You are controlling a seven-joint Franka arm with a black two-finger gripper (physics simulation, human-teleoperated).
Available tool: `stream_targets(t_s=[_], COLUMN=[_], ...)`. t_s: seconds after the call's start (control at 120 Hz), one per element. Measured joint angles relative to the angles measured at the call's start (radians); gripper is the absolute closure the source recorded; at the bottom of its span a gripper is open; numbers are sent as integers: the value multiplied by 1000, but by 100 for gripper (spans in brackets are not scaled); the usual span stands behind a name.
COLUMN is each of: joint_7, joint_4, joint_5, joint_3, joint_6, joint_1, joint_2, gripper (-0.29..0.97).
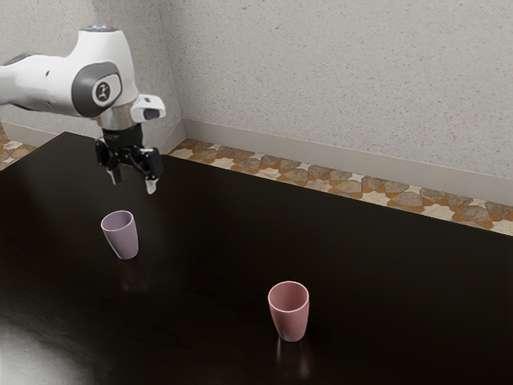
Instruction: Place the left cup onto the right cup
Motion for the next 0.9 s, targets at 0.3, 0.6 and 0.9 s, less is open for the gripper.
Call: stream_targets(t_s=[0.3, 0.6, 0.9], joint_7=[8, 21, 41], joint_4=[-11, -18, -17], joint_5=[0, 0, 0], joint_3=[15, 22, 23], joint_6=[31, 66, 88], joint_1=[15, 40, 67], joint_2=[23, 50, 74], gripper=[0, 0, 0])
